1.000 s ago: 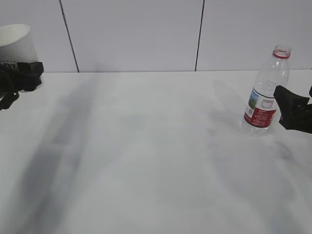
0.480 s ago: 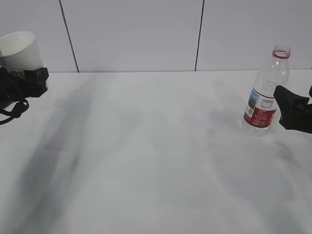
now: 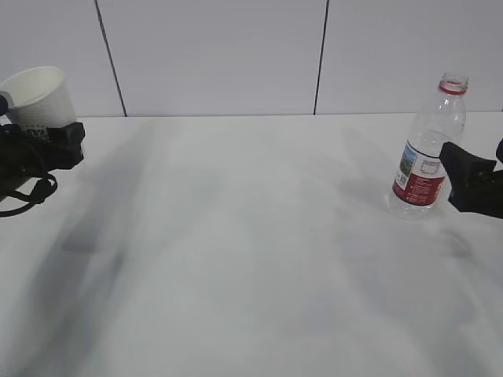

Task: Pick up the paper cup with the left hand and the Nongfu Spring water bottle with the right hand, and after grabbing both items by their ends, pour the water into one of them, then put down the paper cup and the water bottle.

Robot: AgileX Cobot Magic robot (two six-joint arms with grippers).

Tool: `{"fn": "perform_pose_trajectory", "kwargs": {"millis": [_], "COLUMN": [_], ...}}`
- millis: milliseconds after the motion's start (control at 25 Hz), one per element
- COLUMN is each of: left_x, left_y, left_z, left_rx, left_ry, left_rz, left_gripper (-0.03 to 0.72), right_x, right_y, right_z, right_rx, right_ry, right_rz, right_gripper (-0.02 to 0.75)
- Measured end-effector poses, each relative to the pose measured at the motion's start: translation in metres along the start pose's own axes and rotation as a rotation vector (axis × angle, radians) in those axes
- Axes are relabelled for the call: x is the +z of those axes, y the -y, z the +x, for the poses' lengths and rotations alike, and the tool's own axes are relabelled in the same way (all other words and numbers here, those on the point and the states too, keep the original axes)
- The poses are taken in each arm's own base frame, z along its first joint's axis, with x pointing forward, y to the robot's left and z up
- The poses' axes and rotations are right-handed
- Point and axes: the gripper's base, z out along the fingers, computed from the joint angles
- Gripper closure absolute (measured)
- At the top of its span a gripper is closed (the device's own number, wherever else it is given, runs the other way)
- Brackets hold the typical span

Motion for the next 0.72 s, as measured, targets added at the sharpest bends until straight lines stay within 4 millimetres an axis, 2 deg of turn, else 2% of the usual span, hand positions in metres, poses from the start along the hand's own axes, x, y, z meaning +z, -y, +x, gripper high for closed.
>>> {"fn": "perform_pose_trajectory", "kwargs": {"millis": [160,520,720], "left_x": [0.007,0.026,0.034], "left_y": [-0.001,-0.001,-0.003], "left_z": [0.008,0.004,0.018], "left_rx": [0.0,0.0,-0.001], "left_ry": [-0.012,0.014,-0.015], "left_rz": [-0.001,0.0,-0.003], "left_gripper": [0.15,0.15,0.151], "right_x": [0.0,0.0,0.0], "right_y": [0.0,0.0,0.0], "right_z": [0.0,0.001,0.002], "right_rx": [0.0,0.0,0.0], "right_ry": [-0.003,-0.008,-0.017], "right_rz": [0.0,0.0,0.0], "right_gripper": [0.15,0.15,0.15]}}
